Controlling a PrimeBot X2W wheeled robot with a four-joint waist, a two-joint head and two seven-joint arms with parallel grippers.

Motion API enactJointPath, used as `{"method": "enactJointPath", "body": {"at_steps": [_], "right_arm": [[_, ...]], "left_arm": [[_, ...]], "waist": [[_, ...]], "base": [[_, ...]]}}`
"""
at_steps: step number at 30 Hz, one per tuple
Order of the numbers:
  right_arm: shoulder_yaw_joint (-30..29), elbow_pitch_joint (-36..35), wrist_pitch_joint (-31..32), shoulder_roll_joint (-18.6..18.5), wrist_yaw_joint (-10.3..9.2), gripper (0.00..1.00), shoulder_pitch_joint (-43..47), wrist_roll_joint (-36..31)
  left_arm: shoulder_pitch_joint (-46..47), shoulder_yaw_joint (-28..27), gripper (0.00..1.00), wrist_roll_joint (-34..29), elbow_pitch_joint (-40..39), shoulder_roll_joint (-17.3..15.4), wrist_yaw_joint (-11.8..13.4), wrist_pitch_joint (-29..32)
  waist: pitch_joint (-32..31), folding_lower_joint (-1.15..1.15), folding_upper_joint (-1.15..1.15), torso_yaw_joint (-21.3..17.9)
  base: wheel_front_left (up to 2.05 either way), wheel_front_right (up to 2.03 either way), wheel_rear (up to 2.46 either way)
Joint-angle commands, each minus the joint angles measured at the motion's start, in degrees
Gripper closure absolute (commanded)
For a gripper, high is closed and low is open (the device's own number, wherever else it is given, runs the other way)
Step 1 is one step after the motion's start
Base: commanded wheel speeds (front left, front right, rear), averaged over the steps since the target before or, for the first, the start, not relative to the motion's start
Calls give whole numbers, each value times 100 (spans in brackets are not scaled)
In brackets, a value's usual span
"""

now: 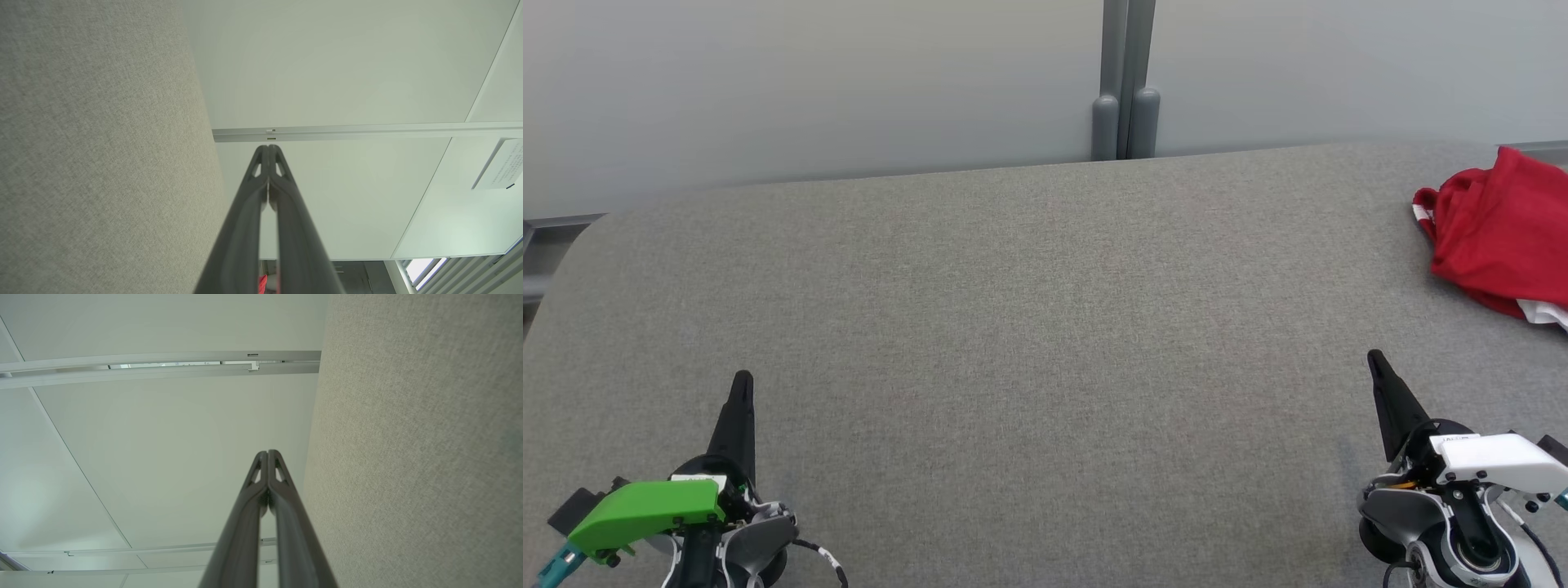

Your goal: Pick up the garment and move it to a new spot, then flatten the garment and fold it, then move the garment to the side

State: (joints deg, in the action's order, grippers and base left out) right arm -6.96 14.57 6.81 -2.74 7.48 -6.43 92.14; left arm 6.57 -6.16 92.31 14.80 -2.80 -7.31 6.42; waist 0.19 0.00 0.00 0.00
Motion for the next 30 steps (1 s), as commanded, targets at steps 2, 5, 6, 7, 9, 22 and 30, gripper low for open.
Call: {"method": "enactJointPath", "body": {"at_steps": [2,5,6,7,9,22,30], "right_arm": [[2,-19,16,-28,2,100,-60,32],[2,-19,16,-28,2,100,-60,32],[2,-19,16,-27,2,100,-60,32],[2,-19,16,-27,2,100,-60,32],[2,-19,16,-27,2,100,-60,32],[3,-19,16,-27,2,100,-60,33],[3,-19,16,-27,2,100,-60,33]], "left_arm": [[80,-22,100,11,-23,-1,-33,2],[80,-22,100,11,-23,-1,-33,1],[80,-22,100,11,-23,-1,-33,1],[79,-22,100,11,-23,-1,-33,1],[79,-22,100,12,-24,-1,-33,1],[79,-21,100,11,-24,-1,-33,0],[79,-21,100,12,-25,-1,-33,0]], "waist": [[0,0,0,0],[0,0,0,0],[0,0,0,0],[0,0,0,0],[0,0,0,0],[0,0,0,0],[0,0,0,0]], "base": [[0,0,0],[0,0,0],[0,0,0],[0,0,0],[0,0,0],[0,0,0],[0,0,0]]}}
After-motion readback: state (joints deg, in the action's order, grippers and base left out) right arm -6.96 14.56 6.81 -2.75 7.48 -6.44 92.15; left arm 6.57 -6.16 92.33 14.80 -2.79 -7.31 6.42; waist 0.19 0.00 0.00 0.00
